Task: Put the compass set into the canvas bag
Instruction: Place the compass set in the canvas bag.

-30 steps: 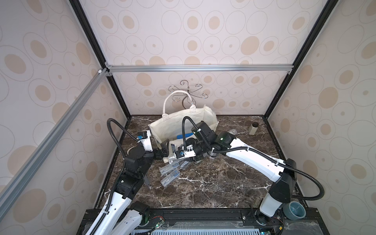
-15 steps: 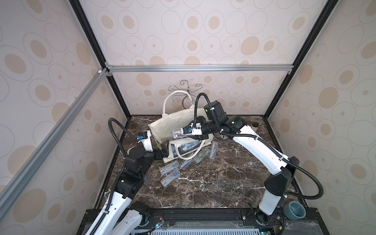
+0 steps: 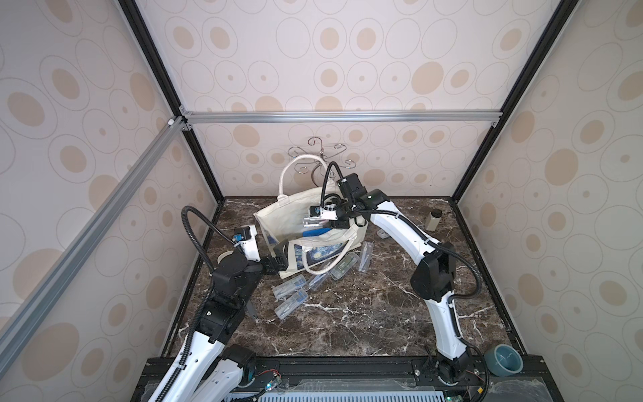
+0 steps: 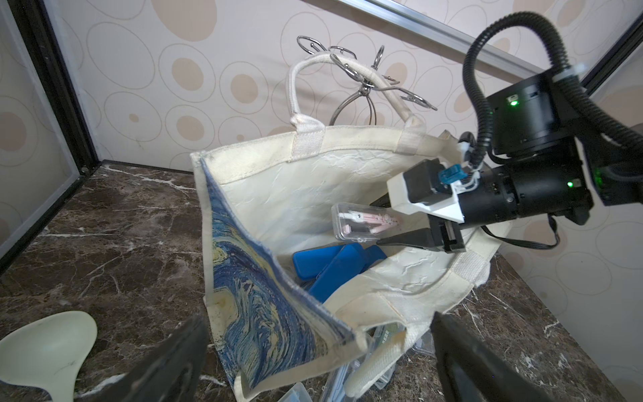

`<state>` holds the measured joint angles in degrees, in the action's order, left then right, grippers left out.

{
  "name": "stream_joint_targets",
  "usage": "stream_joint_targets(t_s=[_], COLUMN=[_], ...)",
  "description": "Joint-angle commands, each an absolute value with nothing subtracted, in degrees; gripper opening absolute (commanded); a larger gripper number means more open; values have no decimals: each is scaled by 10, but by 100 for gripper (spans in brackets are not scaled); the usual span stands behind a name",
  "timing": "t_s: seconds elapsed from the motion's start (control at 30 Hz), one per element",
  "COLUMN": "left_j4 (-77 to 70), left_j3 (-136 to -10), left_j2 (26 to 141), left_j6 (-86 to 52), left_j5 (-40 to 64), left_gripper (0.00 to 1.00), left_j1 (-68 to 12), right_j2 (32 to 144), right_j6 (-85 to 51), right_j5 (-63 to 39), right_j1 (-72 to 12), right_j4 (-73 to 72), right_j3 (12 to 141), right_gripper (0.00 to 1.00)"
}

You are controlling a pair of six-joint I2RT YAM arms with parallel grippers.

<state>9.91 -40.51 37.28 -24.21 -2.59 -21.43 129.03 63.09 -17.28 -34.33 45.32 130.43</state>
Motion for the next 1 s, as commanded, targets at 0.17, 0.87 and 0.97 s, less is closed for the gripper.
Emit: stream_joint_targets(t_s=[0.17,0.87,0.97], left_j4=[80,106,107], left_j3=[-389,-415,-424], left_j2=[363,384,391], left_j6=[-260,-240,-235], left_j5=[-23,-9,-3], left_gripper=[100,100,100], left_j1=[-217,-217,-217], right_j2=[1329,1241,1197], right_j6=[644,490,435], right_j5=[-109,-150,-137], right_j1=[-343,-344,-344], right_j4=[517,337,269], right_j3=[1328,1268,1223], right_gripper=[51,70,76])
